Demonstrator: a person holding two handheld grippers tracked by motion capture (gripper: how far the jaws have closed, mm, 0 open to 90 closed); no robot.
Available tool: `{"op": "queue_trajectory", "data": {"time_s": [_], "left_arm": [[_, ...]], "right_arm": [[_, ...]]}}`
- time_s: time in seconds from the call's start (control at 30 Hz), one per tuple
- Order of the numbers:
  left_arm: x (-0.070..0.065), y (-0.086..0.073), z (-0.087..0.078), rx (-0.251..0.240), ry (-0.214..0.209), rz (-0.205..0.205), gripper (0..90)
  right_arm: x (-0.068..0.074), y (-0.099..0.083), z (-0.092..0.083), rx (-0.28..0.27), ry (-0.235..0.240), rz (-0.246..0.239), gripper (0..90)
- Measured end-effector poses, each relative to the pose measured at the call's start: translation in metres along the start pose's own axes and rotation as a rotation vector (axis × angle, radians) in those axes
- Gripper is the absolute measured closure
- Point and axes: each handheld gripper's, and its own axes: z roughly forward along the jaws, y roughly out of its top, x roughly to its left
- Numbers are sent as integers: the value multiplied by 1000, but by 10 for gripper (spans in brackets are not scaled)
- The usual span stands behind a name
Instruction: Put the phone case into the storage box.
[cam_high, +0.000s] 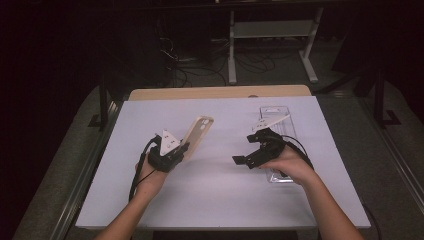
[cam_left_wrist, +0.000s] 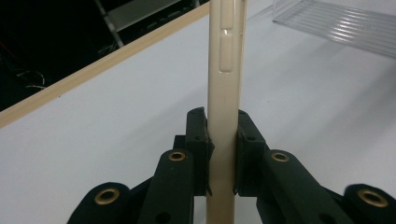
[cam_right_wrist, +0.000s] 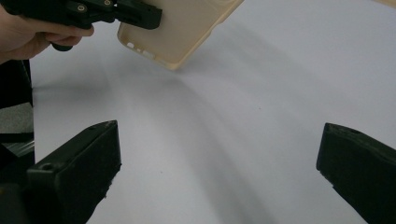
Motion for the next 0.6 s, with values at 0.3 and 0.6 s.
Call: {"op": "queue_trajectory", "data": {"time_s": [0.3, 0.6], "left_arm": [[0, 4, 4, -3, 17, -12, 790], [4, 7, 5, -1, 26, -28, 791]], "right_arm": [[-3, 9, 3, -24, -19, 63, 0], [-10, 21, 13, -55, 11, 94, 0]]}}
